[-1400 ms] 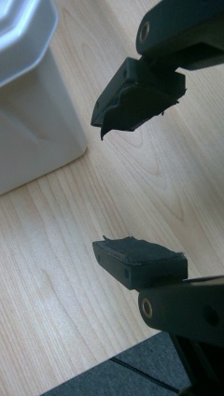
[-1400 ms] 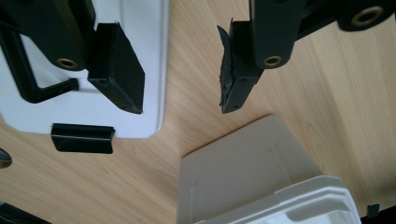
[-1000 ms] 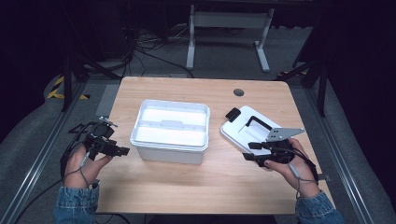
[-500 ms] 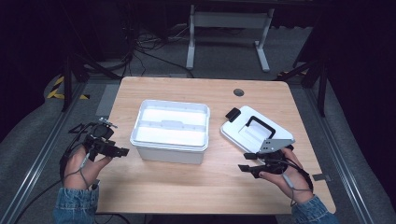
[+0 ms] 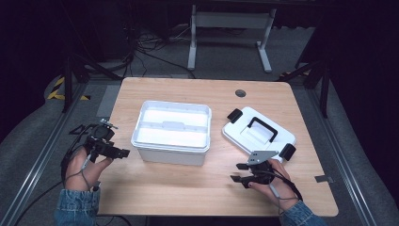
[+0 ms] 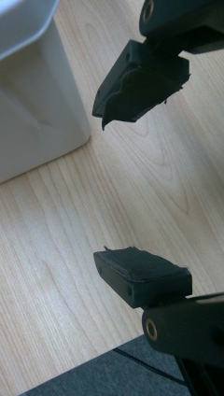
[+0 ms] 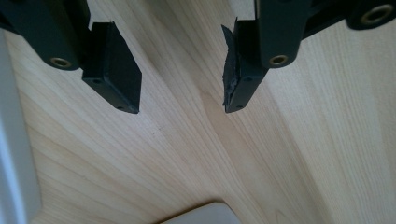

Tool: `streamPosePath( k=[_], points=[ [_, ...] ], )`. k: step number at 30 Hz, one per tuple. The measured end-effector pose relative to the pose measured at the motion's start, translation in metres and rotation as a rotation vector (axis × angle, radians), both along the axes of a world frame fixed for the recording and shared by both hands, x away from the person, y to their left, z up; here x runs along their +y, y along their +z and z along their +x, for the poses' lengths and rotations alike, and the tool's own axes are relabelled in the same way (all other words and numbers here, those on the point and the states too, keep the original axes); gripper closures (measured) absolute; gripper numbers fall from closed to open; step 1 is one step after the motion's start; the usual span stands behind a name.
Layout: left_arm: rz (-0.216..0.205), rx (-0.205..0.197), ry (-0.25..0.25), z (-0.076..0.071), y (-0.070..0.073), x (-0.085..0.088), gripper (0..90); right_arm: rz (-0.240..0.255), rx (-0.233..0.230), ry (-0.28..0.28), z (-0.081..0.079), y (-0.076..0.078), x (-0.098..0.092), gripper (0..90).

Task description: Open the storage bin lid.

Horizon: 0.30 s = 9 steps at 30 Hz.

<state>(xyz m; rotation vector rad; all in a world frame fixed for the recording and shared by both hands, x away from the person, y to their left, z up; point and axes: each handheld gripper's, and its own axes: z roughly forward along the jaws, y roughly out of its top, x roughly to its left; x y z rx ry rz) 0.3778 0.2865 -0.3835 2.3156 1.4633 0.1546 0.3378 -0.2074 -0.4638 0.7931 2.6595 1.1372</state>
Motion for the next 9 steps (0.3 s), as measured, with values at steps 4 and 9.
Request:
streamPosePath(
  k=[4,9],
  points=[
    [0.012,-0.004,0.0,-0.0012,-0.0008,-0.0015,25.6,-0.003,-0.008,0.01,0.0012,-0.0049,0.005,48.1],
    [0.016,-0.001,-0.001,-0.0038,-0.0022,-0.0013,25.2,-0.01,-0.012,0.008,0.003,-0.0062,0.0063,48.2]
  ],
)
